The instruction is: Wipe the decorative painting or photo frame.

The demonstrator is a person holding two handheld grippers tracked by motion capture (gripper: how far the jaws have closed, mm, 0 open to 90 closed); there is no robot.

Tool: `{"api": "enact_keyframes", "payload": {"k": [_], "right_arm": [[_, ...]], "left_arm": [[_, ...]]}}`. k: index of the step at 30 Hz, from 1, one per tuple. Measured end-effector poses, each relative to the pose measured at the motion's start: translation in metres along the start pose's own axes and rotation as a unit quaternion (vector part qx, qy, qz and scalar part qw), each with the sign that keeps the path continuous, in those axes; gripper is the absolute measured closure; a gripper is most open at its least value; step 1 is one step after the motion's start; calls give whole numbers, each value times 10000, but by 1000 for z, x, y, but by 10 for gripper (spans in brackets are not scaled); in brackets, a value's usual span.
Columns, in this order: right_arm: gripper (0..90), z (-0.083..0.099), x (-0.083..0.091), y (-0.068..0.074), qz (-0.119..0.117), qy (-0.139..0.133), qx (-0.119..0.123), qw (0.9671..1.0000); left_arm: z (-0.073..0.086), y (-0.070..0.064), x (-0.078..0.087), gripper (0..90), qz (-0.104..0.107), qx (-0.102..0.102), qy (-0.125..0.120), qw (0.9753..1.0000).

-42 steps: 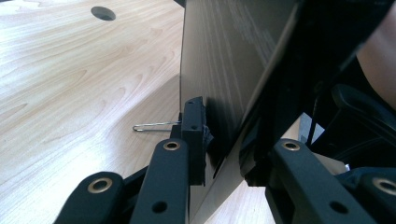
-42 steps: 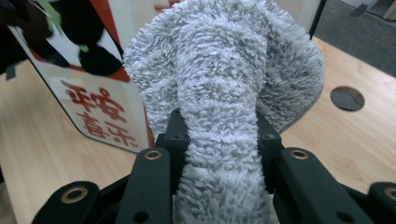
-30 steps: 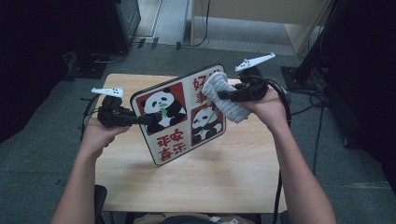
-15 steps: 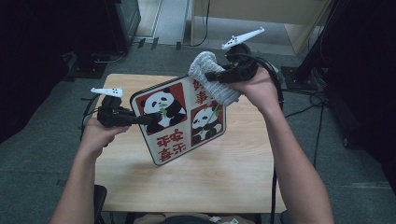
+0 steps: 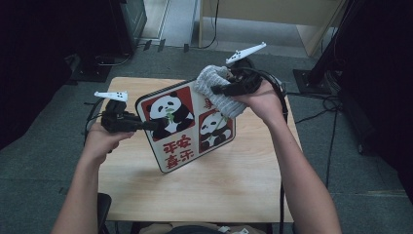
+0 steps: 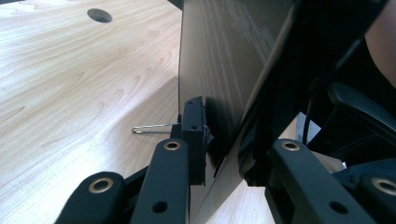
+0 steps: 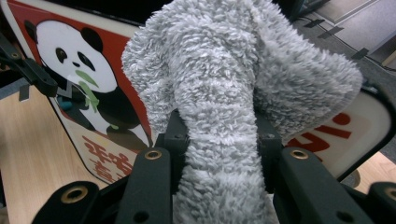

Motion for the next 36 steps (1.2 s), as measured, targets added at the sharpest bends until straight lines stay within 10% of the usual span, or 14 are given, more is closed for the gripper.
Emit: {"api": "enact_keyframes", "payload": {"k": [36], "right_arm": [[675,37,-33,-4,-285,-303,78,9991]], "left_arm": [[1,1,1,757,25,5,21,10000]]}}
Point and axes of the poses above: each handheld gripper's, and its own axes: x roughly backward along the jaws, z roughly out of its underside, y roughly to its left, the point moved 7 cm from there along -x, roughly forward along the jaws, and after that the axes turned 12 degrees about y, right-handed, at the moved point
